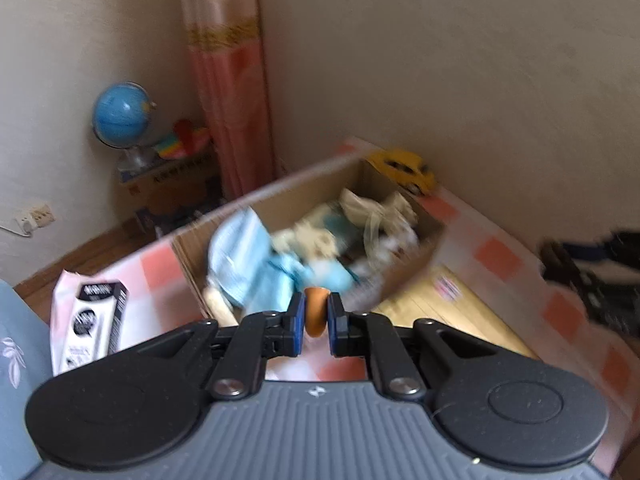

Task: Organize soft objects
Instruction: 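Carry the small orange toy into the box and open the left tool, then carry the brown scrunchie into the box and open the right tool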

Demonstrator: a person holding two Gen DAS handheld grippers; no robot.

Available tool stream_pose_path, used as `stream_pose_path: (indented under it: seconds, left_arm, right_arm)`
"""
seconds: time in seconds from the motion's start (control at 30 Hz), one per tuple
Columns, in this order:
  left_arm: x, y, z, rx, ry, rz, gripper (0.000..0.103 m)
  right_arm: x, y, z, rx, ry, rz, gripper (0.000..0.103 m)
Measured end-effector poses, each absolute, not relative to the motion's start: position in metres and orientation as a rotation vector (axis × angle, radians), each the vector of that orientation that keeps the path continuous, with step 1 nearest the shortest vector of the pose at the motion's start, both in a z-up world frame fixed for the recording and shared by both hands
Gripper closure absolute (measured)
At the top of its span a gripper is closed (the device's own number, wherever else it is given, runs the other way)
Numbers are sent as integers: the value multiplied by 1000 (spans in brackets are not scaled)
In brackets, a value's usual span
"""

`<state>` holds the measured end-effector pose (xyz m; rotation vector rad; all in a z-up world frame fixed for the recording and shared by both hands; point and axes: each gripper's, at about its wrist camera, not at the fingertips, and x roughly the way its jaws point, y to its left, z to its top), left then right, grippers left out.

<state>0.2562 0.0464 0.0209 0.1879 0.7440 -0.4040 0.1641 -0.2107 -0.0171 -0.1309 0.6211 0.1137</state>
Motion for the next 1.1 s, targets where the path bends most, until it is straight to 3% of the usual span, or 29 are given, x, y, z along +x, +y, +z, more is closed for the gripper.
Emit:
stream_pose_path:
  seconds: [0.17,0.23,0.3,0.37,0.43,0.47,0.6,1.1]
  left_arm:
    - [281,52,19,189,729,-342,86]
    - [282,56,18,196,719,-328,63]
    - [274,61,18,196,691,-307,25]
    - [261,69,23,177,661,-289,12]
    - [249,75,30,156,632,-279,10]
    - [239,78,32,149,621,-274,4]
    - [203,84,36,125,592,-283,0]
    - [110,80,7,21,507,-246,0]
  right_arm:
    - [160,-204,-14,-157,618,125,64]
    - [160,-202,-13,-164,622,134,64]
    - [161,-200,-12,-174,627,145,64]
    - [162,-197,-10,-182,632,155,64]
    - [165,-195,-7,-186,634,163,64]
    - [167,-193,-4,-186,635,171,64]
    - [174,-184,7,-183,629,216,64]
    - [268,-119,45,-113,651,368,64]
